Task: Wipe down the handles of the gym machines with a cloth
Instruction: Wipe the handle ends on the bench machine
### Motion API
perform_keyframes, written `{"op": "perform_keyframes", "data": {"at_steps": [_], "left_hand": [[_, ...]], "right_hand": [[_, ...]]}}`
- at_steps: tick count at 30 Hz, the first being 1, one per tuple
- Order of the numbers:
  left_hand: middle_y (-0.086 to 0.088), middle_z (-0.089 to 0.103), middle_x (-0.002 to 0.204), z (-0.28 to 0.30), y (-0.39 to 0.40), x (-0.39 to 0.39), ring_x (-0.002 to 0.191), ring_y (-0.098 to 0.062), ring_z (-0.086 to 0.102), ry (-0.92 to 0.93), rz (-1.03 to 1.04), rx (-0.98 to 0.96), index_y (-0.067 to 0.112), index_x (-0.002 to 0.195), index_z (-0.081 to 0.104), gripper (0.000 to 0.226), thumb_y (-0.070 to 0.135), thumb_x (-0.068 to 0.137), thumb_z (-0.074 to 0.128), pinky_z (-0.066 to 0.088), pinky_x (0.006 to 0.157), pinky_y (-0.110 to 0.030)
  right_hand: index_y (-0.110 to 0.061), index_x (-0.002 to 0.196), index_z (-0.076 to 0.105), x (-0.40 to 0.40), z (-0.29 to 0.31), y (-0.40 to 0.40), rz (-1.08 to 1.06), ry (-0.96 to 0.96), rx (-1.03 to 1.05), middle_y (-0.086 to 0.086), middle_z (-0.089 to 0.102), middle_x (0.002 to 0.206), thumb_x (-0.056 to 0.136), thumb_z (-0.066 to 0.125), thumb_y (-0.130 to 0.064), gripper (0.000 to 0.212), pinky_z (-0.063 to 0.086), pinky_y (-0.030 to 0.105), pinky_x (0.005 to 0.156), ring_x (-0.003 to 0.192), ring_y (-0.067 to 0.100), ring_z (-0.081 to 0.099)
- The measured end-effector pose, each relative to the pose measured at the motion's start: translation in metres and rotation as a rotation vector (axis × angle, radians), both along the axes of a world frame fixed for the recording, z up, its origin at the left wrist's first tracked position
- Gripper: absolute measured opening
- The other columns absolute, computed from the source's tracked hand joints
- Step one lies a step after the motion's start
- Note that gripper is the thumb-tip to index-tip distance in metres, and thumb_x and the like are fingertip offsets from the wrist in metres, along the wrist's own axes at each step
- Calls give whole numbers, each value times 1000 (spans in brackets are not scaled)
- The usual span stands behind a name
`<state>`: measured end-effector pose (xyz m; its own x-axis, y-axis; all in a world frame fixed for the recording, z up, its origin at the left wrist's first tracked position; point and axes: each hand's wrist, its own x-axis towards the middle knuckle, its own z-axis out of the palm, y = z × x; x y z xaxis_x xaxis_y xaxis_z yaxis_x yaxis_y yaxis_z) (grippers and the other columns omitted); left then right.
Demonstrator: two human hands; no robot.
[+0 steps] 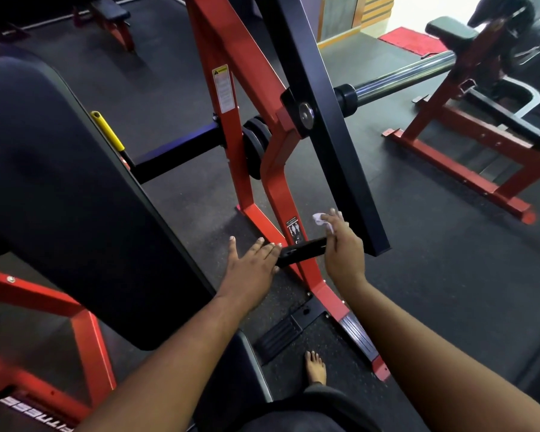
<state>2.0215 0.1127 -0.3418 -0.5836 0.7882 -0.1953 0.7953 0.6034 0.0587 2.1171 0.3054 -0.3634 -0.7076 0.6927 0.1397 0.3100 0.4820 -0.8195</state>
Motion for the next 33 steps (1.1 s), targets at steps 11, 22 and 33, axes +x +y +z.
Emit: {"op": "perform_keyframes", "data": {"at_steps": [11,22,33], "left_hand": [[7,23,169,-4,1,0,158,-12,9,27,-3,-6,26,163,12,57,39,111,30,-2,120,-71],[6,20,170,-4,0,-1,159,-14,6,51,-39,-50,25,164,8,56,40,112,22,-3,120,-71],[5,10,172,-6,0,-4,159,-15,0,115,-101,-118,22,164,1,60,41,111,22,-5,118,-73]], "right_hand": [[-20,143,58,21,-34,-52,333,-90,69,0,44,158,98,48,5,53,32,33,121,149,10,29],[-21,129,62,12,-35,-8,-8,-54,18,1,56,144,100,49,0,38,48,46,110,140,18,46],[-14,132,64,42,-31,-86,-102,270,-481,-8,65,132,105,46,1,36,49,17,100,121,-4,59]]}}
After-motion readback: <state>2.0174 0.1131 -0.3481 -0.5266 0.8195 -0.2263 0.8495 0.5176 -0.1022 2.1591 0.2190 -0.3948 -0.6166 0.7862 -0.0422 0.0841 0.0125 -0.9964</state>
